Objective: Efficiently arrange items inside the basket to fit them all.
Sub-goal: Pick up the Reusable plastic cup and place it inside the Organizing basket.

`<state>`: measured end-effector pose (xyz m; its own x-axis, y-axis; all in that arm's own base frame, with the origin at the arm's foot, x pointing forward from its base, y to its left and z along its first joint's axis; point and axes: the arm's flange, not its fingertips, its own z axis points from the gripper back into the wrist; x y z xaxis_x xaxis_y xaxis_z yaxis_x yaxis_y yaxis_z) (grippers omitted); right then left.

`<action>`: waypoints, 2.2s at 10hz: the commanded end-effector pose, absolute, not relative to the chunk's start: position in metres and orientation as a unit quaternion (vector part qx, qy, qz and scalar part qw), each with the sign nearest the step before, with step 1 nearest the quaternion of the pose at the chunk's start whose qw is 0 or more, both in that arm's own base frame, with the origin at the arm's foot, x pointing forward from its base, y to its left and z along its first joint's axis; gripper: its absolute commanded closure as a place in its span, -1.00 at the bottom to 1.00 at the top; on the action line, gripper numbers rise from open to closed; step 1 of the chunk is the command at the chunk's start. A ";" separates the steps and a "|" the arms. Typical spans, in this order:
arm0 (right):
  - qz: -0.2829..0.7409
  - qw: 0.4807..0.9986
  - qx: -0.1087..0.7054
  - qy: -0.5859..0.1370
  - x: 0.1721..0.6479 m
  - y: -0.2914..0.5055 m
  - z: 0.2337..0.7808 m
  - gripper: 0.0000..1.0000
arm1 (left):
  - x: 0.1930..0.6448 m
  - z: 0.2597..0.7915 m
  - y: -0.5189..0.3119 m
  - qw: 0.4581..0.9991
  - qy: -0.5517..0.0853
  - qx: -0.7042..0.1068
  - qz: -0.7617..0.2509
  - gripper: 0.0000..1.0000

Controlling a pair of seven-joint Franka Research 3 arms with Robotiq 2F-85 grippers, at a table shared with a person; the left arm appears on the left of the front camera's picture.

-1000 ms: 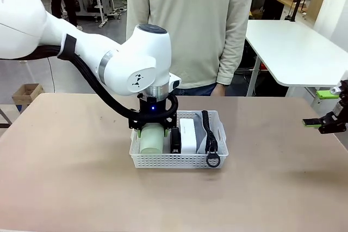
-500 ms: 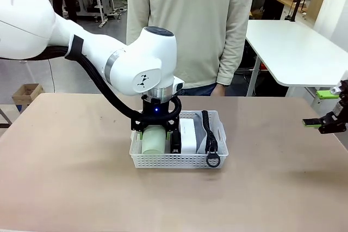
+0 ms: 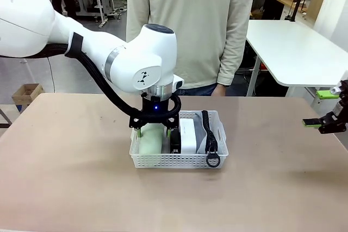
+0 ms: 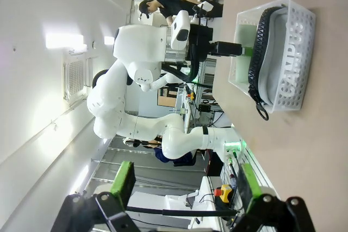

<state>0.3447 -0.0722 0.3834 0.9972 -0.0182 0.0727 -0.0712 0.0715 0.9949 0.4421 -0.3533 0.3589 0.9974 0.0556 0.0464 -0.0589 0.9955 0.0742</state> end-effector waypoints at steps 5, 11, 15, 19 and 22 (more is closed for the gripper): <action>0.023 0.728 0.684 -0.037 0.344 -0.073 0.386 -1.00 | 0.430 0.379 -0.347 0.999 -0.035 0.022 0.031 -1.00; 0.023 0.728 0.684 -0.037 0.344 -0.073 0.386 -1.00 | 0.323 0.463 -0.106 0.933 -0.034 -0.342 -0.111 -1.00; 0.023 0.728 0.684 -0.037 0.344 -0.073 0.386 -1.00 | 0.309 0.471 0.074 0.802 -0.019 -0.590 -0.093 -1.00; 0.023 0.728 0.684 -0.037 0.344 -0.073 0.386 -1.00 | 0.277 0.461 0.128 0.768 -0.069 -0.631 -0.079 -1.00; 0.023 0.728 0.684 -0.037 0.344 -0.073 0.386 -1.00 | 0.277 0.461 0.128 0.768 -0.069 -0.631 -0.079 -1.00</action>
<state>0.3446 -0.0722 0.3836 0.9972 -0.0173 0.0724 -0.0710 0.0707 0.9950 0.2824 0.1340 0.4540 0.9765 -0.0537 0.2089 0.2156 0.2120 -0.9532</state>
